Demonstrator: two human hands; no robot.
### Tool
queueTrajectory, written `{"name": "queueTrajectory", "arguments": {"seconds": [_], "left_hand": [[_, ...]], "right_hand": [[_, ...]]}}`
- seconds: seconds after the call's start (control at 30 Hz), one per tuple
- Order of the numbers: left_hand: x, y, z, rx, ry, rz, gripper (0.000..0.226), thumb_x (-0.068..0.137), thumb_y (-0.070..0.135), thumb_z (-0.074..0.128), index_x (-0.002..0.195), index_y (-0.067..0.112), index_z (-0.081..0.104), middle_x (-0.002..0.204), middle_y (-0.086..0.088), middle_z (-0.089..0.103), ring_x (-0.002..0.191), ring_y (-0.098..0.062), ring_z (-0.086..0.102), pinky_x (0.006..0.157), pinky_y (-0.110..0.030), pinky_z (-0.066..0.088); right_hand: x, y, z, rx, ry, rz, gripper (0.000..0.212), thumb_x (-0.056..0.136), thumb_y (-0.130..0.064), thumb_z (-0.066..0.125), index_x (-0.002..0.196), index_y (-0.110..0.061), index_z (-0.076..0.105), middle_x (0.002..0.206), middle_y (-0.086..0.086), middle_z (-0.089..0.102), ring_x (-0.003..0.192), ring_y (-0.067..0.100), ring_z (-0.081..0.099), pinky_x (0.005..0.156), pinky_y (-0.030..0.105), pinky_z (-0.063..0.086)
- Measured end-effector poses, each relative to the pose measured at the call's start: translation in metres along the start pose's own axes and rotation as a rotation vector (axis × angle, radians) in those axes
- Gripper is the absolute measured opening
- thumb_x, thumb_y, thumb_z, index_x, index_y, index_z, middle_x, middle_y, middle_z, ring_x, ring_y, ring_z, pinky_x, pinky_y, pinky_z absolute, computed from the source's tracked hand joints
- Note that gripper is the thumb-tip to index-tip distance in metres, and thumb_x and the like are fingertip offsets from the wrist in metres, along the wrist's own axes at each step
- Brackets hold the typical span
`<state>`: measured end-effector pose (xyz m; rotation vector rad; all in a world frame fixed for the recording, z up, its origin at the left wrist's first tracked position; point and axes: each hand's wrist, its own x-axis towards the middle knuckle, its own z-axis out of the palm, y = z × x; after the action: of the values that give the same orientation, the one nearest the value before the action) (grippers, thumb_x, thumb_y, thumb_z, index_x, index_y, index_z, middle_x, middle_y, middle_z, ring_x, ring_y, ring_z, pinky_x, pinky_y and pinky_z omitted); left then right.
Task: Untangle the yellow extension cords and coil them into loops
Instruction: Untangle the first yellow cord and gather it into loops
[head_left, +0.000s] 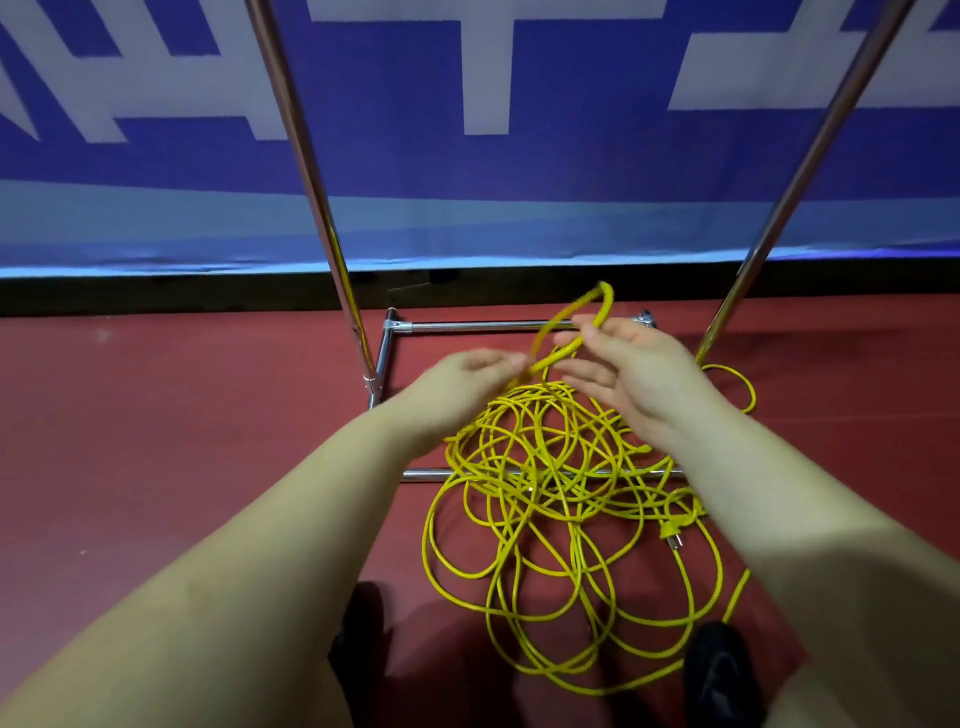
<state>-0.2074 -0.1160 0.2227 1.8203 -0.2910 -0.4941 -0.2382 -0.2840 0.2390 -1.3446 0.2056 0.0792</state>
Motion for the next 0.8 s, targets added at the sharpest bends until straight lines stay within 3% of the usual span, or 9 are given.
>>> {"name": "queueTrajectory", "arguments": {"seconds": [0.13,0.2,0.27,0.37,0.47,0.53,0.63,0.7,0.8], "left_hand": [[-0.002,-0.006,0.007,0.22,-0.071,0.088,0.023,0.095,0.019,0.054,0.116,0.016,0.06,0.107,-0.004,0.066,0.097,-0.011,0.058,0.094,-0.03,0.045],[0.0,-0.005,0.005,0.256,-0.014,0.114,0.013,0.094,0.016,0.054,0.104,0.017,0.063,0.096,-0.014,0.067,0.086,-0.019,0.058,0.084,-0.04,0.051],[-0.001,-0.001,0.002,0.164,0.024,0.122,0.011,0.095,0.013,0.051,0.095,0.019,0.061,0.085,-0.006,0.065,0.083,-0.019,0.06,0.075,-0.034,0.054],[-0.004,0.007,-0.002,-0.072,0.05,0.125,0.014,0.097,0.011,0.047,0.092,0.019,0.059,0.077,0.002,0.06,0.074,-0.012,0.061,0.063,-0.024,0.054],[-0.005,0.014,-0.004,-0.281,0.108,0.117,0.012,0.096,0.012,0.049,0.092,0.015,0.059,0.073,0.002,0.06,0.063,-0.006,0.063,0.061,-0.029,0.057],[-0.005,0.016,-0.007,-0.396,0.136,0.097,0.011,0.095,0.014,0.05,0.092,0.015,0.06,0.07,0.004,0.062,0.064,-0.005,0.065,0.061,-0.03,0.057],[-0.006,0.016,-0.007,-0.458,0.133,0.08,0.011,0.095,0.013,0.051,0.091,0.015,0.061,0.07,0.005,0.065,0.068,-0.007,0.068,0.058,-0.029,0.058],[-0.006,0.015,-0.005,-0.498,0.121,0.068,0.009,0.094,0.012,0.051,0.091,0.014,0.06,0.074,0.004,0.066,0.072,-0.008,0.068,0.061,-0.03,0.058],[-0.004,0.012,-0.002,-0.548,0.101,0.061,0.012,0.094,0.011,0.05,0.1,0.015,0.059,0.087,0.001,0.069,0.083,-0.011,0.067,0.073,-0.031,0.057]], "right_hand": [[0.001,-0.013,-0.007,0.278,0.076,0.051,0.01,0.096,-0.015,0.046,0.09,-0.015,0.055,0.068,-0.008,0.072,0.059,0.009,0.069,0.06,0.021,0.057],[0.0,-0.017,-0.006,0.296,0.078,0.025,0.011,0.096,-0.017,0.047,0.089,-0.016,0.055,0.069,-0.006,0.072,0.059,0.008,0.069,0.059,0.021,0.057],[-0.002,-0.017,-0.004,0.244,0.036,0.004,0.009,0.095,-0.021,0.047,0.094,-0.017,0.055,0.078,-0.002,0.073,0.066,0.009,0.07,0.065,0.023,0.058],[-0.005,-0.004,0.0,-0.072,-0.122,0.037,0.022,0.091,-0.026,0.052,0.112,-0.019,0.053,0.102,0.0,0.067,0.092,0.013,0.067,0.086,0.029,0.051],[-0.012,0.018,0.009,-0.507,-0.295,0.052,0.026,0.087,-0.017,0.062,0.112,-0.02,0.056,0.112,0.003,0.063,0.105,0.011,0.059,0.088,0.019,0.045],[-0.013,0.035,0.012,-0.654,-0.35,0.043,0.036,0.085,-0.013,0.065,0.119,-0.01,0.056,0.117,0.009,0.063,0.106,0.016,0.061,0.094,0.023,0.047],[-0.011,0.046,0.014,-0.724,-0.26,-0.043,0.021,0.085,-0.011,0.064,0.105,-0.013,0.06,0.104,0.012,0.067,0.096,0.025,0.066,0.089,0.037,0.051],[-0.01,0.046,0.013,-0.849,-0.173,-0.133,0.007,0.086,-0.016,0.064,0.085,-0.021,0.06,0.084,0.002,0.065,0.078,0.021,0.065,0.075,0.032,0.049],[-0.009,0.037,0.012,-0.806,-0.095,-0.201,0.005,0.088,-0.014,0.06,0.084,-0.016,0.061,0.072,-0.002,0.06,0.065,0.014,0.057,0.067,0.029,0.046]]}}
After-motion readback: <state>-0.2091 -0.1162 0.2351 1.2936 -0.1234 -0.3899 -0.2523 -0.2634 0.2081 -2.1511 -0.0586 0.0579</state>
